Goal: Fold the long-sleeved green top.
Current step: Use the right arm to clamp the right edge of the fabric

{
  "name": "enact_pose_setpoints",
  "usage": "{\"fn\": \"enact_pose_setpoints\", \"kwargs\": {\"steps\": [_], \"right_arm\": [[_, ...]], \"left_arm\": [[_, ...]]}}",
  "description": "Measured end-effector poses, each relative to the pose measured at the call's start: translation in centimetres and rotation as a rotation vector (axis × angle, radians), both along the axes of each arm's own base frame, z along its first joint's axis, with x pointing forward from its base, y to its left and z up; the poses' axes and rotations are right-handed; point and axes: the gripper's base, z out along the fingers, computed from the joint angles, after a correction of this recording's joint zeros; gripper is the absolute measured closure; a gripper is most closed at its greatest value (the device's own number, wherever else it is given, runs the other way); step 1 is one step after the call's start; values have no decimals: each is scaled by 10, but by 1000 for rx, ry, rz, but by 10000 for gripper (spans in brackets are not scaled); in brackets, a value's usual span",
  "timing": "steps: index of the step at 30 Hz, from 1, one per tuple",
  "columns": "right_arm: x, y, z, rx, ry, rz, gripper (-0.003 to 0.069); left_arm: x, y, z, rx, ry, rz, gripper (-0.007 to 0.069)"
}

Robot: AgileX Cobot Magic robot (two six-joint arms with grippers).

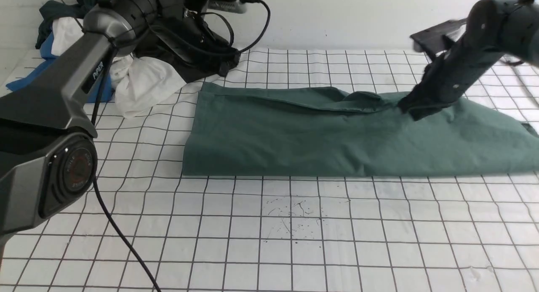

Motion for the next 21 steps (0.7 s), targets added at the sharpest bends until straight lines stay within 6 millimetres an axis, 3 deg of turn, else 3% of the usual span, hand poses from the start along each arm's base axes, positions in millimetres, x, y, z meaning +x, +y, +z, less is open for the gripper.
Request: {"fn": "enact_pose_setpoints", "kwargs": {"steps": [3, 6, 7, 10, 13, 16, 21], "right_arm": [[11, 18, -25, 60, -53, 46, 666], [25, 20, -44, 47, -157, 28, 671], [40, 17, -55, 14, -293, -6, 671], [56, 9, -59, 38, -459, -123, 671], [64, -1, -50, 109, -558, -249, 671], [70, -18, -19, 189, -617, -360, 671], [55, -47, 22, 88, -376, -316, 671]], "left_arm": [[-8, -18, -22, 5, 104, -108, 534], [-11, -32, -40, 15, 144, -158, 602], [-13, -41, -49, 22, 158, -182, 622], [-17, -52, -52, 30, 161, -211, 632], [-20, -57, -47, 31, 150, -225, 632], [-22, -59, -37, 34, 130, -230, 632], [-24, -49, -11, 95, 66, -216, 632]]}}
